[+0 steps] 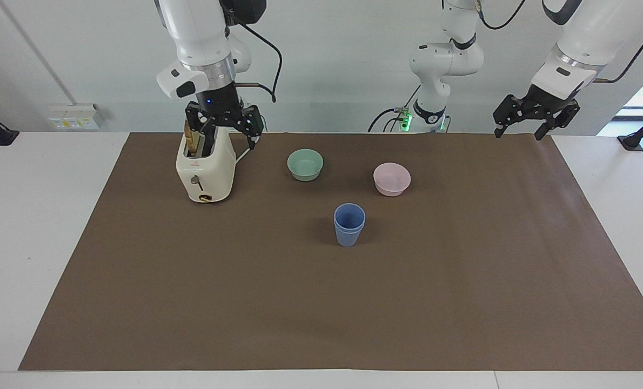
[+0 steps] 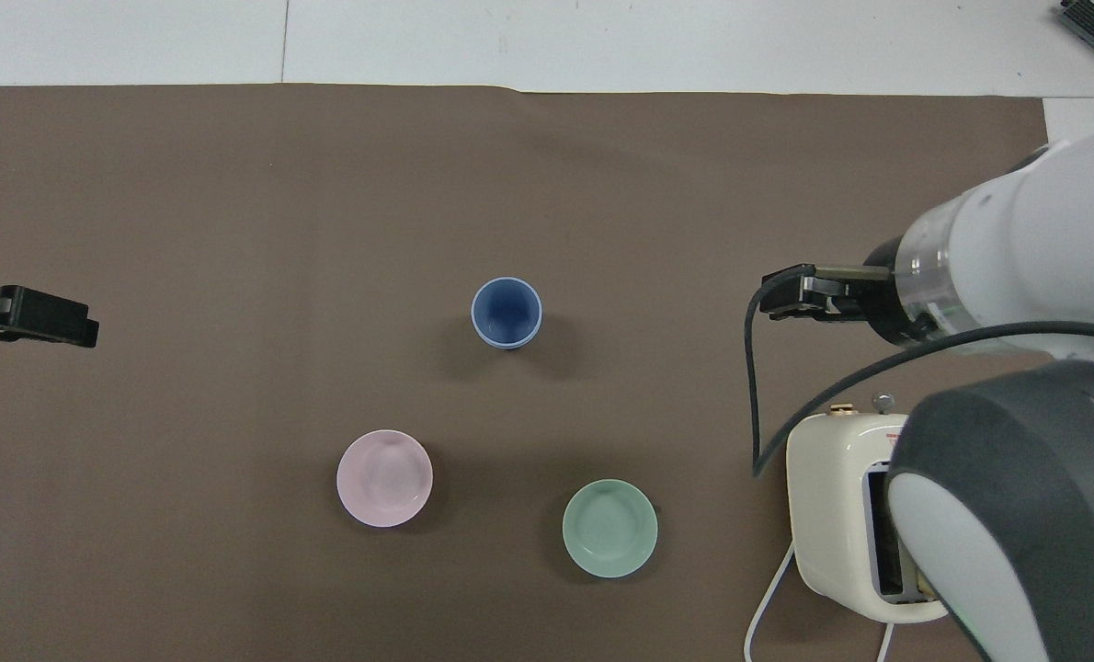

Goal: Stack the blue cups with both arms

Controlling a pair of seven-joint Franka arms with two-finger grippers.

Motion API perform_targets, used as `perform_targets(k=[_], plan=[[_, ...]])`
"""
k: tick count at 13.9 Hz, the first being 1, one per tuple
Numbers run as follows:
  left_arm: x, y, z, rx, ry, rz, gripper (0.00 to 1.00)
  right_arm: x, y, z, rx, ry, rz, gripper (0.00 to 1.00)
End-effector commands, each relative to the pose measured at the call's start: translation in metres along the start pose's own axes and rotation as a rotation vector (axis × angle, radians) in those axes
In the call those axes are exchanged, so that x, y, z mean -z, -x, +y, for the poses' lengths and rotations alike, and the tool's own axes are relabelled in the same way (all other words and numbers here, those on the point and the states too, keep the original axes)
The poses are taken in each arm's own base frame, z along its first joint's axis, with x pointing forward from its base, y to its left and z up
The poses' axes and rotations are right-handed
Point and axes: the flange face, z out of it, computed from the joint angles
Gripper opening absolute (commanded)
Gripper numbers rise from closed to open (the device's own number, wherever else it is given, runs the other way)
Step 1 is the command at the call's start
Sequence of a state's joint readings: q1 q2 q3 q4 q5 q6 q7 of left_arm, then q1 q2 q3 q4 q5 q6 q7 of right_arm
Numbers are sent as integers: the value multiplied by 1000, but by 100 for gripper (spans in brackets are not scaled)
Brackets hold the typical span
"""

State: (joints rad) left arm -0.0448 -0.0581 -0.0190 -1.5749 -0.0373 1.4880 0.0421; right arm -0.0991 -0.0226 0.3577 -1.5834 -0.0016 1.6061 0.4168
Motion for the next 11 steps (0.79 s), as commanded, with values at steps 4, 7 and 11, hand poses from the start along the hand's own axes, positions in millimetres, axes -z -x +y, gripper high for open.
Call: perform_targets(k=[4,7,11], plan=[[4,5,-3,0,-18,-7,100,19,-9,49,53,17,-80,100],[4,5,-3,-3,-18,-7,100,26,-17,54,93,14,-96,100],[4,5,-3,-2,-18,-7,100,24,-28,69,130,19,-48,100]])
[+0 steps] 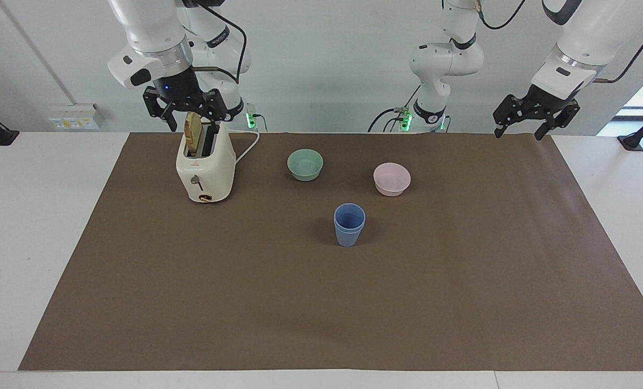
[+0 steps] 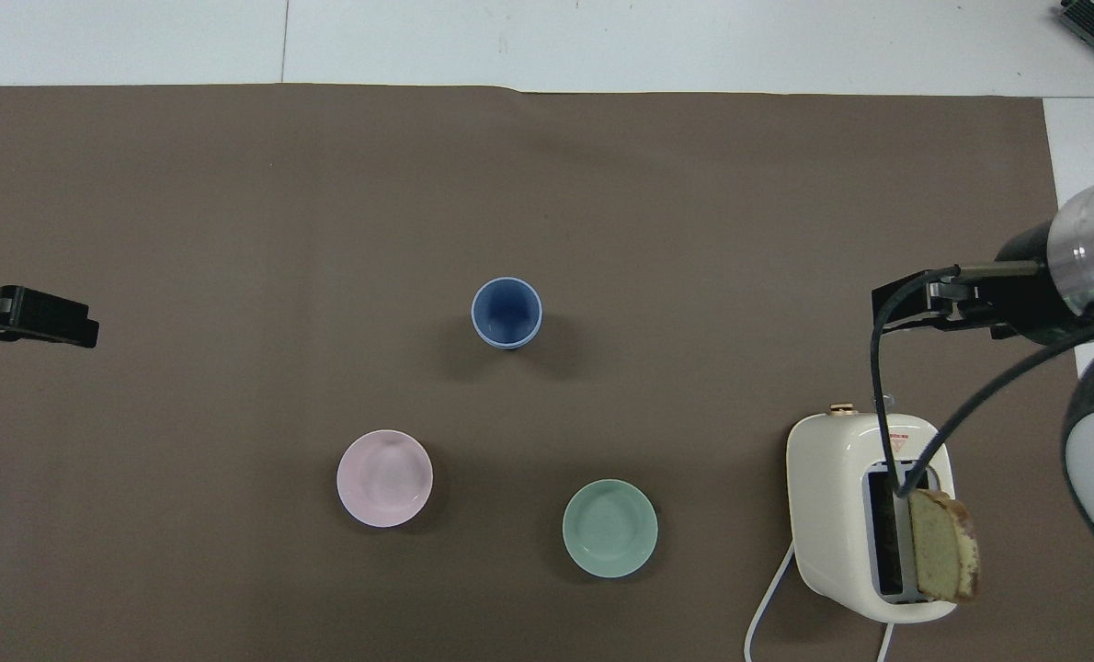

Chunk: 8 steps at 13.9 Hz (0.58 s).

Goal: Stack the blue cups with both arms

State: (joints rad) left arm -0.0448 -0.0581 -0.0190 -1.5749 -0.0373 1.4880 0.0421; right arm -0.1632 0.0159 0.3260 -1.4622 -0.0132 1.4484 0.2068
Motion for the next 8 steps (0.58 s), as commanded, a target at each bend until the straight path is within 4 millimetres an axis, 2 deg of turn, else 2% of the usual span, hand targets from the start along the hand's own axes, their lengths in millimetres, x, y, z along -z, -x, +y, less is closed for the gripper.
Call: perform_targets(k=[1,3,6,8], plan=[[4,5,-3,-2,-18,-7,100,1,-10,17,13,-4,21,100],[4,5,-4,0,-18,-7,100,1,-11,22,-4,-7,22,100],[4,5,-4,0,-18,-7,100,6,-4,8,-24,0,25,100],[4,5,-3,0,-18,-7,100,5,-4,7,-50,1,22,100]])
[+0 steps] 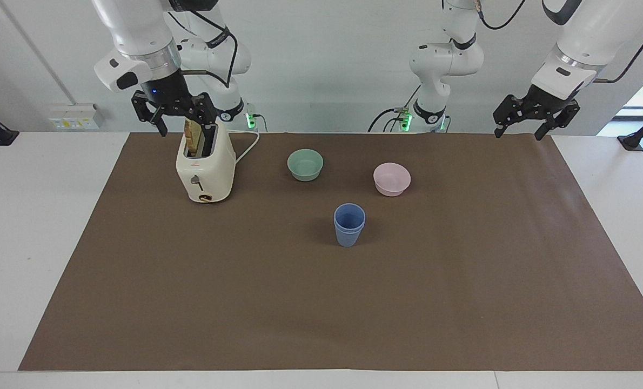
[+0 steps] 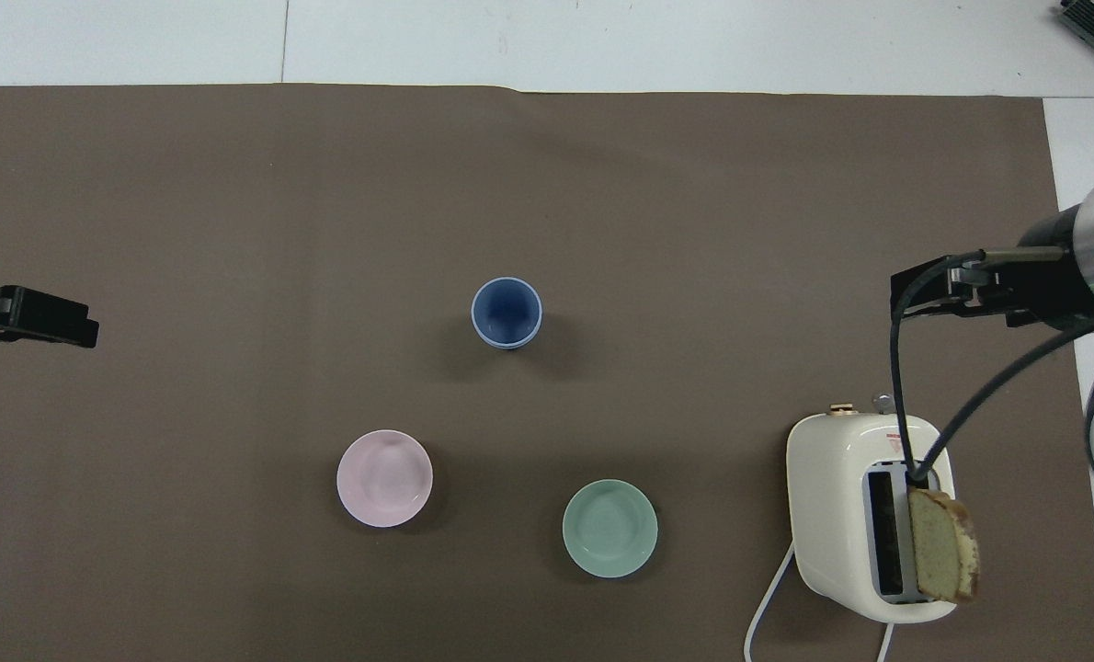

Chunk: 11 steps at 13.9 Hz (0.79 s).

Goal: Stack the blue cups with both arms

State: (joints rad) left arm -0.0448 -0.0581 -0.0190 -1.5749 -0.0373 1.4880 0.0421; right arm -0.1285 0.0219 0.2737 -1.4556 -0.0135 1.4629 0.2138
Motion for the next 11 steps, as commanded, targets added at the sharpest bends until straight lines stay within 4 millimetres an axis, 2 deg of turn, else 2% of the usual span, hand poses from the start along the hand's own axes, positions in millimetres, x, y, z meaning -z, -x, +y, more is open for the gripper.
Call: perform_targets(k=[1,6,11], plan=[[4,5,-3,-2,-18,-7,100,0,1,3,-36,8,-1,100],[4,5,-3,0,-18,-7,100,-10,11,9,-46,14,-28,100],[4,5,-3,0,-18,-7,100,-11,11,10,-47,7,-29,100]])
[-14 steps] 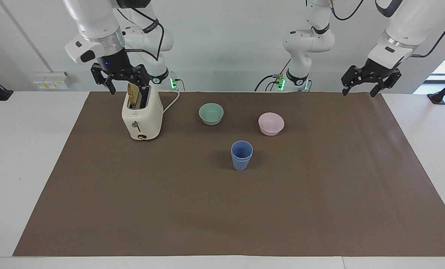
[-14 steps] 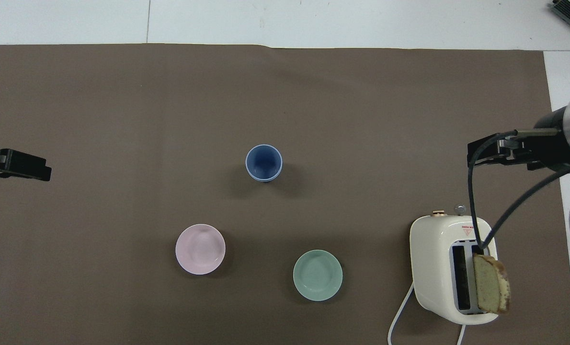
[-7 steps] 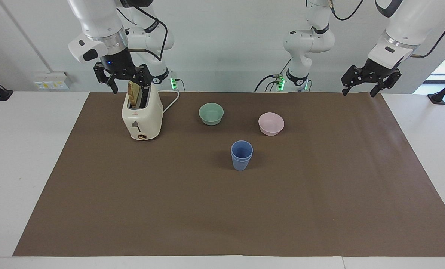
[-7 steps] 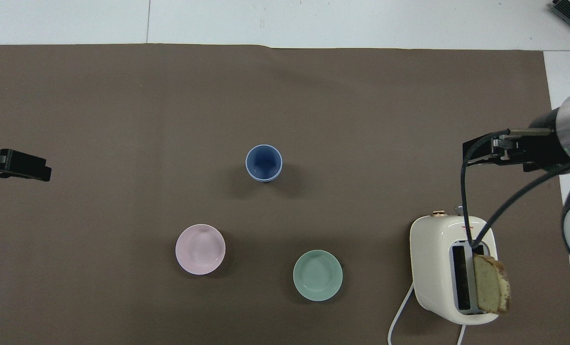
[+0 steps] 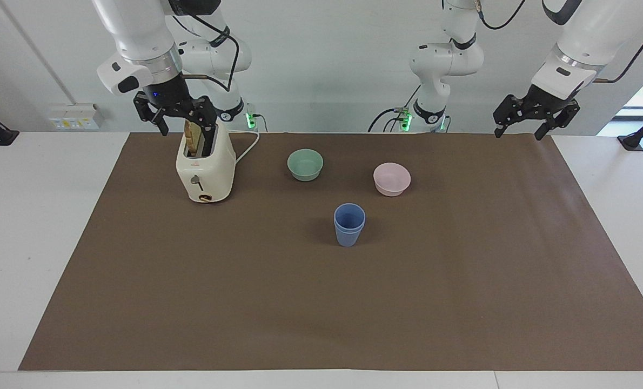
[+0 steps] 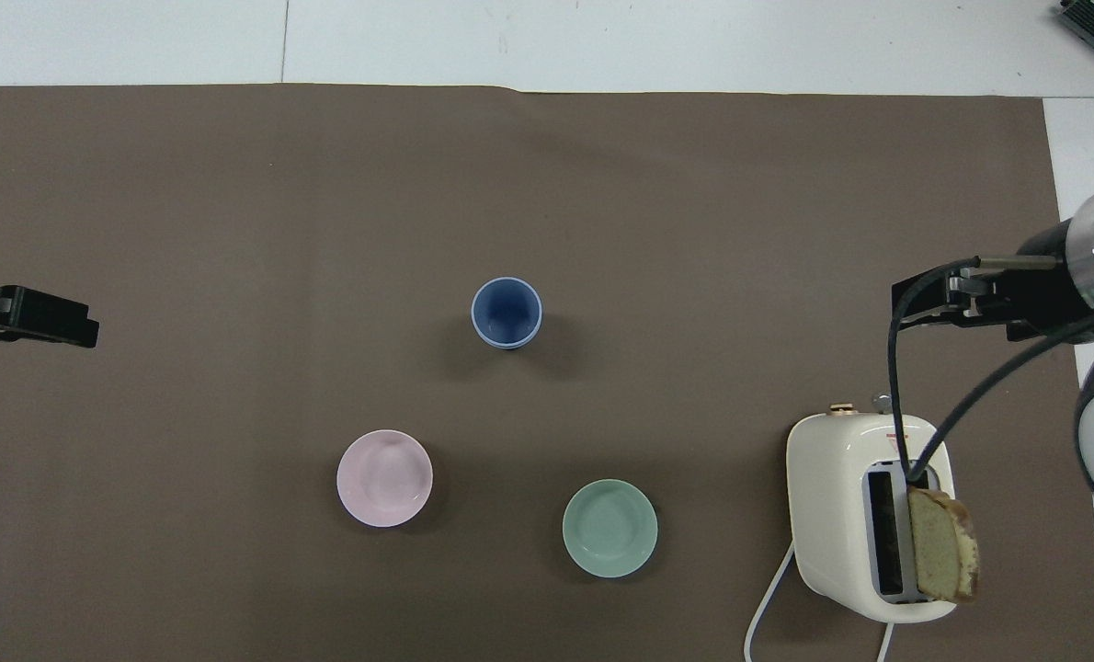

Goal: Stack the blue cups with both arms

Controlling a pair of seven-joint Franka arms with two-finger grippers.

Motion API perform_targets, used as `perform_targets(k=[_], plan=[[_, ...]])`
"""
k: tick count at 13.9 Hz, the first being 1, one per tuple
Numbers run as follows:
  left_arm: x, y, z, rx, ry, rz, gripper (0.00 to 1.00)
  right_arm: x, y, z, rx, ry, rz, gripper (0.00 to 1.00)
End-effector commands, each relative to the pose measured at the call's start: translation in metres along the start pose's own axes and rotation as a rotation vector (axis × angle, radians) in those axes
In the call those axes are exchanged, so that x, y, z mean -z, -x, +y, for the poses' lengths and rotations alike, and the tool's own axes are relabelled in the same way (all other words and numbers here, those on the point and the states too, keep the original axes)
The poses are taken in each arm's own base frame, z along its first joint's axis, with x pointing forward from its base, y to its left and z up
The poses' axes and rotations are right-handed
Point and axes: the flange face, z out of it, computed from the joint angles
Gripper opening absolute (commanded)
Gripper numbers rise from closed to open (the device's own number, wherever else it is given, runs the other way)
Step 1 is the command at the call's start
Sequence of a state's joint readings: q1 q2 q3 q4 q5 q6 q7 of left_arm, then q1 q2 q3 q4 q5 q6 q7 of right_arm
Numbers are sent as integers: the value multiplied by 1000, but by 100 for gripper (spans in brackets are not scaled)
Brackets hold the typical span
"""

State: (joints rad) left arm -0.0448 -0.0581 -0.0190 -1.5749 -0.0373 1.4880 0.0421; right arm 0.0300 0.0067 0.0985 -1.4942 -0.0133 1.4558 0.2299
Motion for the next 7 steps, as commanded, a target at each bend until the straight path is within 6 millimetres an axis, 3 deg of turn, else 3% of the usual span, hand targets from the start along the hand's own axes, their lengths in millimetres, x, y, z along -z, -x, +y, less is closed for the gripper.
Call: perform_targets(k=[1,7], plan=[[4,5,-3,0,-18,-7,100,1,7,4,-13,-6,4,100],[4,5,-3,0,-18,-7,100,2,4,3,-16,-12,23,100]])
